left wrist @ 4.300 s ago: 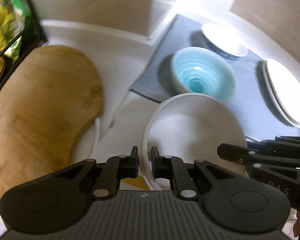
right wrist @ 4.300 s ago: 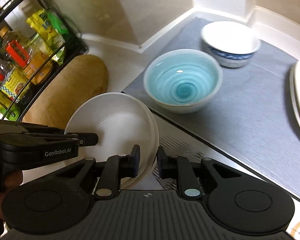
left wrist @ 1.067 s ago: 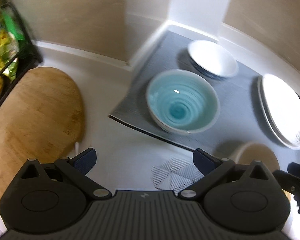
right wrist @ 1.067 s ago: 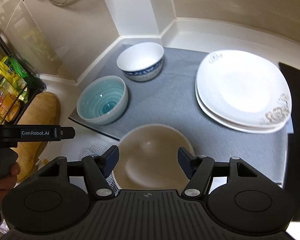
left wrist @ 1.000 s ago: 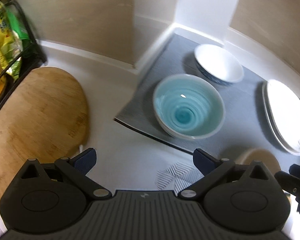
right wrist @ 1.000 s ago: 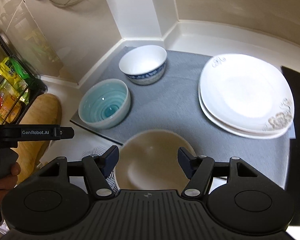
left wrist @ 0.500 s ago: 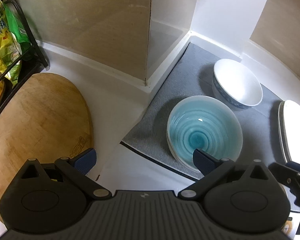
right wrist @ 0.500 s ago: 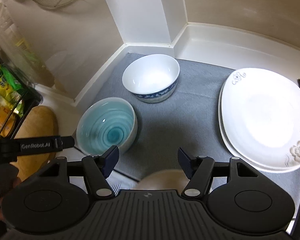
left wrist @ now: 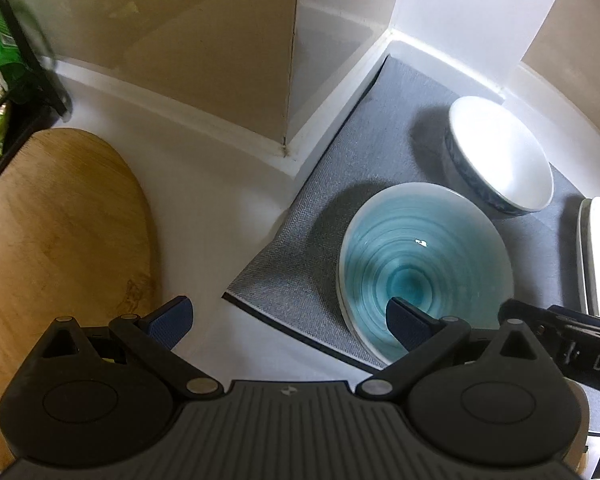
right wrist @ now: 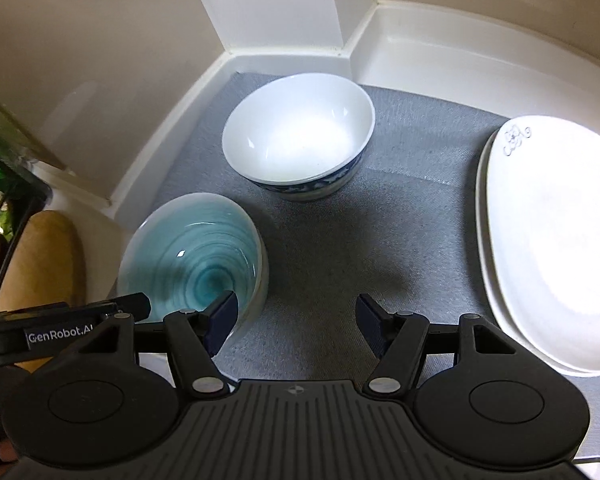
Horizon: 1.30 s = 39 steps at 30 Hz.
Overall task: Organize plates and bowls
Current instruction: 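Move both grippers to the teal bowl and position them at its rim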
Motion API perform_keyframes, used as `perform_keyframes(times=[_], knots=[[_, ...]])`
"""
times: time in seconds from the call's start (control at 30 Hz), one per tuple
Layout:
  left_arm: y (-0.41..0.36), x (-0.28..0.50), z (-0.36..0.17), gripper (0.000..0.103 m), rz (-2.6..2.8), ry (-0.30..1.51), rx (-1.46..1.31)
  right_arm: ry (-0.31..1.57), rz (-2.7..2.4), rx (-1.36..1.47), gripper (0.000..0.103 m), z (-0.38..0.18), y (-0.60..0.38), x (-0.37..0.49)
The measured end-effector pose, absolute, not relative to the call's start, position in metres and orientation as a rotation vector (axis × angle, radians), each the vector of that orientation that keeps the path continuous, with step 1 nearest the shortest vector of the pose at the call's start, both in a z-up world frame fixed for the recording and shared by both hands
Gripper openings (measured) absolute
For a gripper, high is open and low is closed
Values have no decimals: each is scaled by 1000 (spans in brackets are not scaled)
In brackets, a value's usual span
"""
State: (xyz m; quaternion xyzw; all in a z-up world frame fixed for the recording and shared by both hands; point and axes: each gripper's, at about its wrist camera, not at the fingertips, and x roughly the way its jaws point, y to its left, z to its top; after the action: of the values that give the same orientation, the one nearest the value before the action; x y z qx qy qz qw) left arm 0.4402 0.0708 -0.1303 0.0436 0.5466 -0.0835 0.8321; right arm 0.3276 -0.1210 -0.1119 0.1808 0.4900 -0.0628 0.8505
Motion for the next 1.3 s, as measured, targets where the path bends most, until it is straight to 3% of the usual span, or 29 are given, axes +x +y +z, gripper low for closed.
perform_keyframes(times=[0.83,1.1,1.3], knots=[[54,484,-170,103,-179,1276,120,1115,-169,345,69,-143,-115,364],[39,484,-164,103,-152,1205,238,1119,-171,279,72,-137,-106,366],[57,488,-173,103,-180,1295,70,1101,-138,200,71,-130,-101,364]])
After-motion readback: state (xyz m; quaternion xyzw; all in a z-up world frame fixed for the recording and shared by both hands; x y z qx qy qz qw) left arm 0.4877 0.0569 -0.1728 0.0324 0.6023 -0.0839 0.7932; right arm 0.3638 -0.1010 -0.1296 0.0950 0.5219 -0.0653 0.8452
